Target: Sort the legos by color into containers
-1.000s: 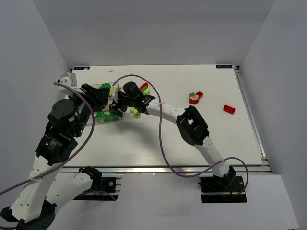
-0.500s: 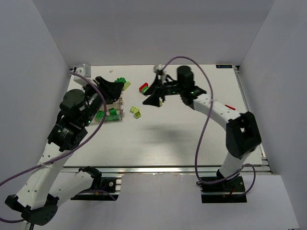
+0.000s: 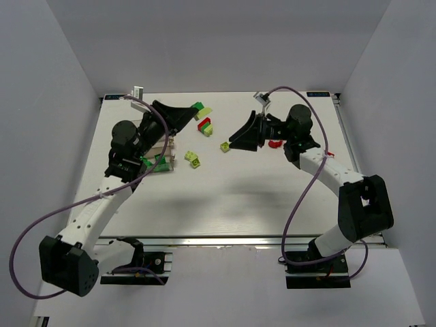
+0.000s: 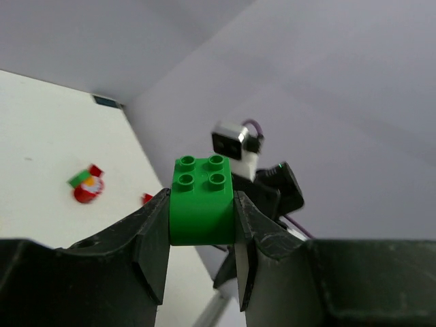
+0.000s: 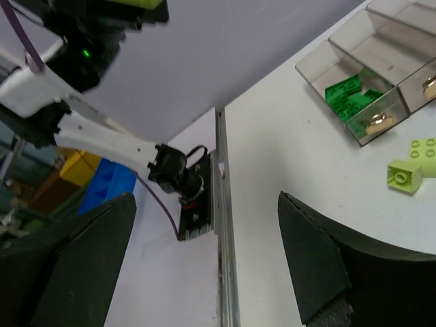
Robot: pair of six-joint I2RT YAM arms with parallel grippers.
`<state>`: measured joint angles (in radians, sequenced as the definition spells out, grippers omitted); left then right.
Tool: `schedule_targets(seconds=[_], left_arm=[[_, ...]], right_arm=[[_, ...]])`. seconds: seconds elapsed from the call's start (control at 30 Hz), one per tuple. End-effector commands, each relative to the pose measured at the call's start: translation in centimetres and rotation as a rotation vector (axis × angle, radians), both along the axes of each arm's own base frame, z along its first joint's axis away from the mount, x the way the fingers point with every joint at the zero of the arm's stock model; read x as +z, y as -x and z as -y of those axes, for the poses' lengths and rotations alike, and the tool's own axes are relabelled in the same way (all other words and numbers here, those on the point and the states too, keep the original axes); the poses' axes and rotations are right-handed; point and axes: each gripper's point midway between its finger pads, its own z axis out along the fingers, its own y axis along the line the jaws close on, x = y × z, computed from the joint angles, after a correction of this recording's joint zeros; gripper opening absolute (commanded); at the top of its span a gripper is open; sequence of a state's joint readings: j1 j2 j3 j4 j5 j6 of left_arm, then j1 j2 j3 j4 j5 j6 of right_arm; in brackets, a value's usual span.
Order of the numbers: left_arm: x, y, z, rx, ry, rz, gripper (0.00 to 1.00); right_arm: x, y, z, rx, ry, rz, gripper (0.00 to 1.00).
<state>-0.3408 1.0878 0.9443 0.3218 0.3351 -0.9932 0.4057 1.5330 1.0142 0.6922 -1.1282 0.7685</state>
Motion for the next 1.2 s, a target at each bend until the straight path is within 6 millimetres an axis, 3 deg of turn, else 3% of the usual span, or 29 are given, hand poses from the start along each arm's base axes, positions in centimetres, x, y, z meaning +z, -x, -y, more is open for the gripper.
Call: schedule_targets(seconds=[0.0, 0.07, 0.2, 0.33, 0.53, 0.67, 1.17], left_arm=[[5.2, 3.4, 1.4, -0.190, 0.139, 0.174, 0.00], [4.7, 3.2, 1.8, -0.204, 0.133, 0.167, 0.00], [4.4, 3.7, 2.0, -0.215, 0.130, 0.169, 0.00], [3.0, 3.9, 1.8, -0.192, 0.110, 0.141, 0.00], [1.7, 4.3, 1.6, -0.178, 0.074, 0.128, 0.00], [1.1, 4.3, 1.6, -0.168, 0.043, 0.117, 0.00], [0.1, 3.8, 1.7, -0.157, 0.018, 0.100, 0.00]], right_arm=[[5.1, -0.6, 0.4, -0.056, -0.072, -0.044, 0.89], [6.1, -1.3, 0.2, -0.093, -0.100, -0.084, 0.89], [6.0, -3.4, -0.9, -0.115, -0.110, -0.268, 0.89], [8.0, -3.7, -1.6, -0.088, -0.181, -0.284, 0.89], [10.2, -2.7, -3.5, -0.029, -0.191, -0.278, 0.86], [10.4, -1.6, -4.4, -0.010, -0.176, -0.263, 0.84], [11.6, 0.2, -4.4, 0.034, -0.183, -0.155, 0.75]])
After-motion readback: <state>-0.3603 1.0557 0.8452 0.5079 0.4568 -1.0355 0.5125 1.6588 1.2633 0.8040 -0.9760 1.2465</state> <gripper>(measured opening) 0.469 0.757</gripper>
